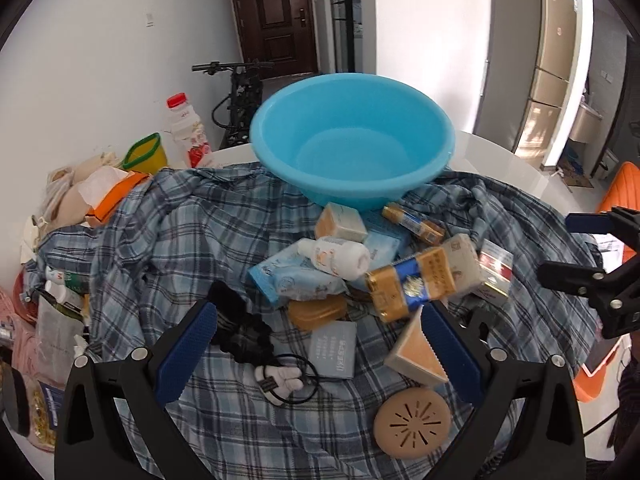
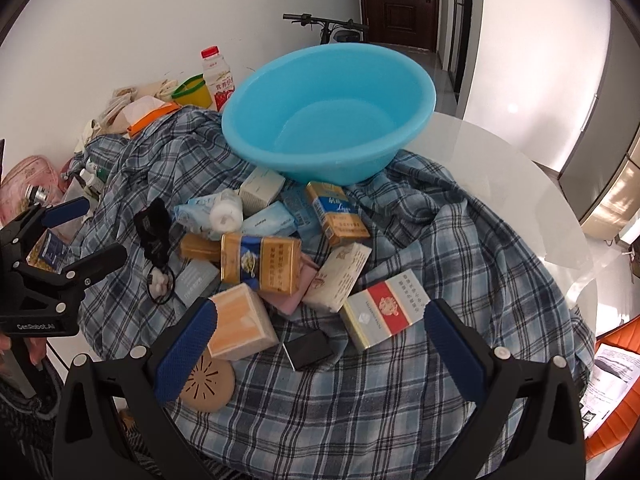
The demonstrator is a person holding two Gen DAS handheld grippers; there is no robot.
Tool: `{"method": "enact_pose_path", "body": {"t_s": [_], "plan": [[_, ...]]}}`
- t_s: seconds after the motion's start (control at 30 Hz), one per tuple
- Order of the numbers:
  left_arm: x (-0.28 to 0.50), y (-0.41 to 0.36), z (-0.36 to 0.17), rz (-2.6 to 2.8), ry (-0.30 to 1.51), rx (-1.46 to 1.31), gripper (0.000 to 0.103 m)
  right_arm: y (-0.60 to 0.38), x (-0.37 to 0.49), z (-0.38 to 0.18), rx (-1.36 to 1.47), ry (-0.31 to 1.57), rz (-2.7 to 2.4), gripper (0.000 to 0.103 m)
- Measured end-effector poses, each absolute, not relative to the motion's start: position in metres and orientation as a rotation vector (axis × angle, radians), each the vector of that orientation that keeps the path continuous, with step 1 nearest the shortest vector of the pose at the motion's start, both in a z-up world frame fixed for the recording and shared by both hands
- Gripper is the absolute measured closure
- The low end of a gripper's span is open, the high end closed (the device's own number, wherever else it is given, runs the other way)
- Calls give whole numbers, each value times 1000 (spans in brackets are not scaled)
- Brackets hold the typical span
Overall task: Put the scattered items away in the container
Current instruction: 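Lower the left tool onto the tan square soap bar and close it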
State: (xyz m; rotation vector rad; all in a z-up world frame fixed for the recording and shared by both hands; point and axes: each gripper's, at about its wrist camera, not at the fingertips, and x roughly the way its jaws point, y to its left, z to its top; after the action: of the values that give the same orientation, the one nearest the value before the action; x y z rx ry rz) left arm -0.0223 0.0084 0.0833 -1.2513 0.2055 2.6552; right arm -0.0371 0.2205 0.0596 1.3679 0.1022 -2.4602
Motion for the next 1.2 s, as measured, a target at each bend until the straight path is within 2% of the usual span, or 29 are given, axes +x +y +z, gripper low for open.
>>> {"method": "enact_pose_path", "body": {"t_s": [0.27, 0.43, 0.73, 1.13, 1.17, 1.2], "plan": [[-21, 26, 46, 2563, 245, -1329, 0, 244, -44, 32, 1468, -19, -2451, 0], [-12, 60, 21, 2411, 503, -1289, 0, 259, -41, 24, 1494, 26, -2479, 0], [-16, 93, 3, 2096, 722, -1277, 0, 273, -34, 9, 1540, 34, -2481, 0], [-44, 106, -37, 2027, 646, -1425, 0, 275, -36, -5, 1583, 59, -2464, 0], [-46, 105, -39, 2039, 625, -1435, 4, 276, -36, -5, 1586, 55, -2467, 0], [-48, 102, -39, 2063, 601, -1437, 14, 277, -37, -5, 1588, 51, -2469, 0]]}}
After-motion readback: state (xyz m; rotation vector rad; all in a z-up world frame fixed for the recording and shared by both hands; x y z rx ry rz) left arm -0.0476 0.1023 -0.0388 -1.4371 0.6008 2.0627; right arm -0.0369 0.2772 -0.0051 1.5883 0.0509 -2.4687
